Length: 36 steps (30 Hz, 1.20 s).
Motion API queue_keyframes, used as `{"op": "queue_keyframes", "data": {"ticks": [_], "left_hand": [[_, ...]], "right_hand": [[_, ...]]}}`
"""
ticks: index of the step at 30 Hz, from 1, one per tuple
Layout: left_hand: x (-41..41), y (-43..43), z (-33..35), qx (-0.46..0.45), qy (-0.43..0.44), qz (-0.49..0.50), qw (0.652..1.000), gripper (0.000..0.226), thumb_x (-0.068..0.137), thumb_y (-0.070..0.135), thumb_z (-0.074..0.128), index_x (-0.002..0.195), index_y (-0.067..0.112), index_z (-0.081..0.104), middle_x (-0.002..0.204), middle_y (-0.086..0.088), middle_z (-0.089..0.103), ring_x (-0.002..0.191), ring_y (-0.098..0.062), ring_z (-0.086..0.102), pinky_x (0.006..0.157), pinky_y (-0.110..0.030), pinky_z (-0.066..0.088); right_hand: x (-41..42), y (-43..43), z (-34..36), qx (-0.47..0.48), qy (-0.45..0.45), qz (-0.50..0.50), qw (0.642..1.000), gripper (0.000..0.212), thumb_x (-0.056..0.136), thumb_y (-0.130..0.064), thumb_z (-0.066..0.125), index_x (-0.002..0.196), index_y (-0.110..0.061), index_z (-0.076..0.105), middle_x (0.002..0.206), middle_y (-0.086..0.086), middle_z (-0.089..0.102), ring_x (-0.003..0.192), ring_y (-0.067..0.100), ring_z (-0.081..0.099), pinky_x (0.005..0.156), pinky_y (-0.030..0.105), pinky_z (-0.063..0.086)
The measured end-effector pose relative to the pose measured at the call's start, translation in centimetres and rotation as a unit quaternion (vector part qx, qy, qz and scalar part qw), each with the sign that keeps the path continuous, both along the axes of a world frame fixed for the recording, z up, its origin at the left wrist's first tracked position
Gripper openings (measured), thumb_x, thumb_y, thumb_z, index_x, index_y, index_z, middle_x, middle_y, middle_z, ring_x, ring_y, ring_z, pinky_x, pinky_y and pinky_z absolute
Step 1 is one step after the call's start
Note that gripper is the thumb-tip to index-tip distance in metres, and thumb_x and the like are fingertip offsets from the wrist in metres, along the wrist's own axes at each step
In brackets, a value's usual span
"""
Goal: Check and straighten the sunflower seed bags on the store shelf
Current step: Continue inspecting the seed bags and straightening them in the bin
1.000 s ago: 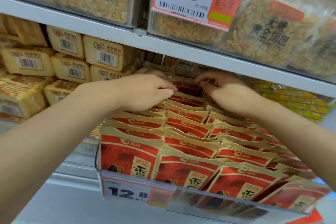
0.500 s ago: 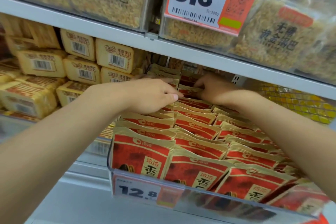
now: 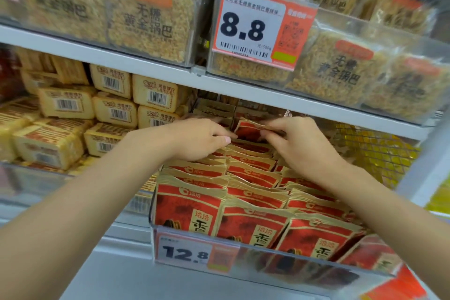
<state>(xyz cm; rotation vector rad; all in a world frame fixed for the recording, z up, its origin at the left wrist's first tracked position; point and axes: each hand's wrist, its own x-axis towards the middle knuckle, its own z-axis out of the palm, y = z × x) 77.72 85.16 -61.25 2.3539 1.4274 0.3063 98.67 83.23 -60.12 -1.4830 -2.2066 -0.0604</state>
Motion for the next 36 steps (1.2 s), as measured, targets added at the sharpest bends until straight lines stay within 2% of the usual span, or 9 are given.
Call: {"op": "queue_keyframes", "data": {"ticks": [2,6,10,13,19,23,29,32,36], "left_hand": [[-0.2,-0.9,0.3,0.022,-0.062,0.025,0.997,0.039,0.103,0.038,0.044,0.140,0.032,0.053,0.144,0.008,0.053,0.132,-0.013,0.047,0.108,-0.029,0.037],[-0.4,-3.1,1.1,0.095,-0.189,0.062,0.976,0.038,0.094,0.040,0.060,0.132,0.031,0.058,0.133,0.014,0.058,0.123,-0.006,0.052,0.100,-0.023,0.040],[0.5,-6.0,2.9,0.061,-0.384,0.017,0.921,0.030,0.105,0.032,0.041,0.107,0.029,0.071,0.108,0.010,0.073,0.105,-0.006,0.065,0.097,-0.031,0.048],[1.4,-7.7,3.9,0.042,-0.487,0.019,0.872,0.036,0.105,0.042,0.033,0.111,0.035,0.068,0.109,0.021,0.072,0.105,0.007,0.063,0.094,-0.019,0.047],[2.5,-9.2,4.7,0.058,-0.617,0.098,0.779,0.026,0.100,0.037,0.051,0.102,0.018,0.068,0.096,-0.003,0.076,0.088,-0.019,0.074,0.079,-0.038,0.060],[3.2,-9.8,3.1,-0.030,-0.673,0.159,0.722,0.034,0.098,0.039,0.054,0.105,0.008,0.067,0.092,-0.012,0.076,0.089,-0.031,0.073,0.081,-0.047,0.059],[3.5,-9.3,3.1,-0.061,-0.624,0.180,0.758,0.030,0.099,0.037,0.054,0.098,0.012,0.072,0.089,-0.011,0.077,0.086,-0.032,0.074,0.077,-0.042,0.060],[3.4,-8.7,4.4,-0.022,-0.635,0.203,0.745,0.031,0.098,0.035,0.057,0.097,0.007,0.071,0.088,-0.013,0.076,0.086,-0.033,0.073,0.078,-0.045,0.060],[3.4,-8.2,4.8,0.004,-0.604,0.177,0.777,0.034,0.100,0.038,0.053,0.100,0.009,0.070,0.091,-0.012,0.076,0.087,-0.030,0.074,0.080,-0.044,0.061]], "right_hand": [[0.5,-1.7,0.0,0.049,0.032,0.031,0.998,0.025,0.097,-0.020,0.058,0.118,-0.027,0.071,0.108,-0.013,0.072,0.098,0.001,0.064,0.091,0.024,0.050],[0.6,-4.5,0.9,0.108,0.078,0.083,0.988,0.023,0.092,-0.015,0.064,0.112,-0.023,0.073,0.107,-0.016,0.071,0.101,0.000,0.065,0.092,0.027,0.053],[-1.1,-6.1,3.9,0.131,0.176,0.119,0.968,0.016,0.089,-0.012,0.069,0.100,-0.023,0.066,0.091,-0.021,0.066,0.087,0.005,0.064,0.077,0.027,0.051],[-2.3,-6.4,6.5,0.129,0.246,0.127,0.952,0.020,0.088,-0.012,0.070,0.101,-0.021,0.057,0.093,-0.015,0.064,0.088,0.006,0.064,0.077,0.029,0.054],[-4.6,-7.7,7.4,-0.006,0.442,0.139,0.886,0.018,0.095,-0.018,0.062,0.111,-0.018,0.055,0.090,0.002,0.075,0.077,0.009,0.073,0.061,0.022,0.056],[-4.8,-7.7,5.0,-0.039,0.462,0.096,0.881,0.035,0.099,-0.030,0.052,0.082,-0.003,0.067,0.073,0.005,0.073,0.060,0.007,0.066,0.053,0.017,0.048],[-4.1,-7.8,2.4,-0.087,0.515,0.083,0.848,0.034,0.098,-0.034,0.052,0.081,-0.014,0.072,0.076,0.002,0.075,0.070,0.016,0.072,0.064,0.032,0.056],[-4.1,-8.5,2.2,-0.165,0.508,0.115,0.838,0.027,0.094,-0.034,0.057,0.091,-0.014,0.074,0.082,-0.001,0.077,0.075,0.014,0.074,0.063,0.021,0.055],[-4.1,-9.0,1.9,-0.134,0.495,0.104,0.852,0.027,0.094,-0.032,0.057,0.088,-0.012,0.074,0.079,-0.002,0.077,0.073,0.013,0.074,0.064,0.023,0.057]]}}
